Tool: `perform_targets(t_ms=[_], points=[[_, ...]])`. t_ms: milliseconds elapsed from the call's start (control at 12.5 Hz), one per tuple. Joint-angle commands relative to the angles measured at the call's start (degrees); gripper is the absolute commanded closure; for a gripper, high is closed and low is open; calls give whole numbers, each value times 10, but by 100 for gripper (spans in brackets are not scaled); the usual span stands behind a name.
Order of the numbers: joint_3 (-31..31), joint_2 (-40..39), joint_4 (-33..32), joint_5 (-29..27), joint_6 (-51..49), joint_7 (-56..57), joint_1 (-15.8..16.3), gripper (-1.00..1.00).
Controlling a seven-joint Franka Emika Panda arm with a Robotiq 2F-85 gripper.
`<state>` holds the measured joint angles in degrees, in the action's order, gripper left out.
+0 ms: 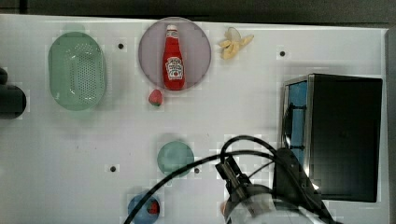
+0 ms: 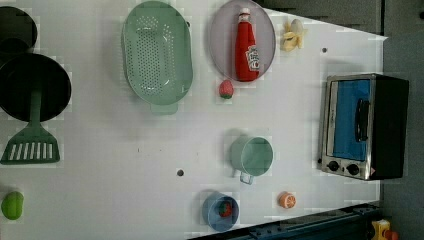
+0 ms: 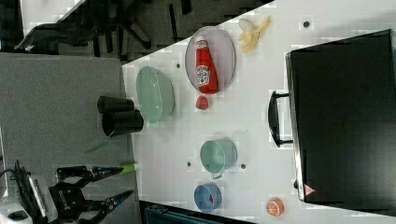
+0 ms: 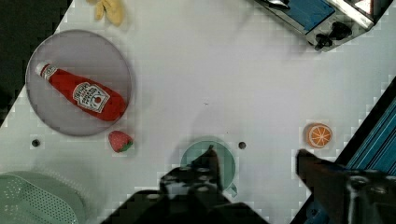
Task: Flap open oven.
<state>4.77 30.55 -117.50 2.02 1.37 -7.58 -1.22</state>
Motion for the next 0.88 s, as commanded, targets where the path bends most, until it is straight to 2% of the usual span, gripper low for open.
perform_targets(t_ms=[80, 160, 240, 480, 640, 880], points=[[-4, -37, -16, -4, 0, -31, 4, 32], [-1, -39, -18, -4, 1, -32, 4, 55], [3, -43, -21, -3, 4, -30, 4, 65], [27, -67, -48, 23, 50, 78, 2, 65], [51, -92, -69, 43, 103, 216, -3, 65], [102, -145, -87, 44, 187, 425, -14, 65]])
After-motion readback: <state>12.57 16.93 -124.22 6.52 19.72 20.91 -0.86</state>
